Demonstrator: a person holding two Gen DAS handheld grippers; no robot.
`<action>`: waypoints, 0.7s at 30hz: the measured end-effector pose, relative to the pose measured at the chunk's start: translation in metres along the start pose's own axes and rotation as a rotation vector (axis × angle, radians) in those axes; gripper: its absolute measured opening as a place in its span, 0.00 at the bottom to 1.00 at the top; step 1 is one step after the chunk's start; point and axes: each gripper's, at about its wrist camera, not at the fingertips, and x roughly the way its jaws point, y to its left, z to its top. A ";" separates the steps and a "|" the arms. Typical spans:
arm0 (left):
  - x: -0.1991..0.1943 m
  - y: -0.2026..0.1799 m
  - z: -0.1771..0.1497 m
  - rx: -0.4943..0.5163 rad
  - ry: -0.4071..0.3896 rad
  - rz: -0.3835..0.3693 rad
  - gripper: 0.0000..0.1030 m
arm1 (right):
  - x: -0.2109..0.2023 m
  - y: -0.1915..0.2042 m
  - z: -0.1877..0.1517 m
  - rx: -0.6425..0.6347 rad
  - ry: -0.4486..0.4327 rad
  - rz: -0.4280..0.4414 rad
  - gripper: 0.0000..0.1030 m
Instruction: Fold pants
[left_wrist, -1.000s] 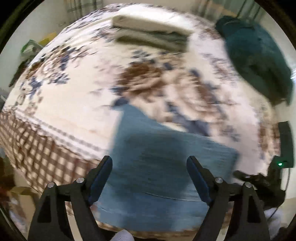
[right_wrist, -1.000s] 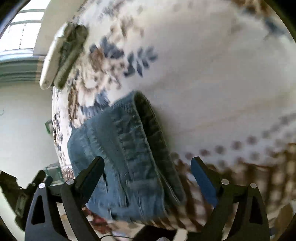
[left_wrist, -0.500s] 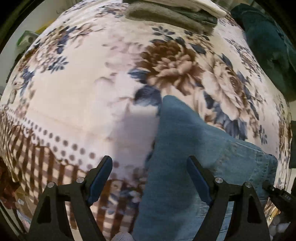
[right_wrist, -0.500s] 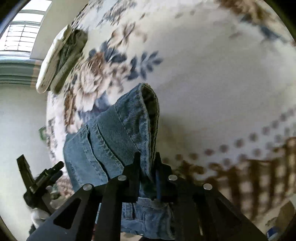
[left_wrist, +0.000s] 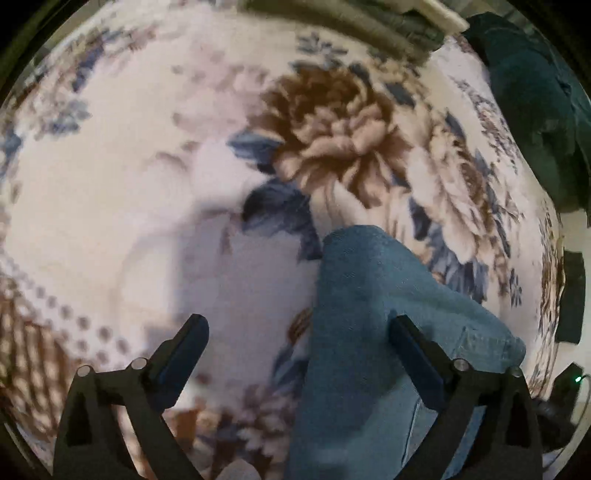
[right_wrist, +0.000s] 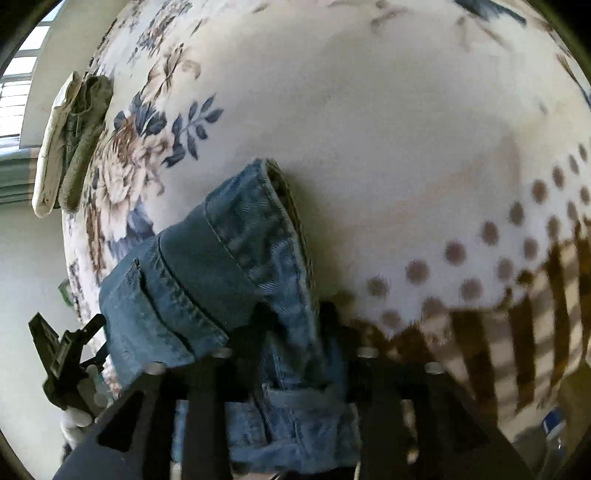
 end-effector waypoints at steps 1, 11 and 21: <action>-0.012 0.000 -0.007 0.001 -0.016 -0.016 0.97 | -0.011 -0.001 -0.006 0.001 -0.016 0.012 0.48; -0.011 -0.008 -0.081 -0.025 0.069 -0.076 0.97 | 0.004 -0.024 -0.101 0.225 0.056 0.240 0.62; 0.015 0.003 -0.092 0.000 0.115 -0.043 0.99 | 0.043 -0.019 -0.109 0.245 0.020 0.149 0.60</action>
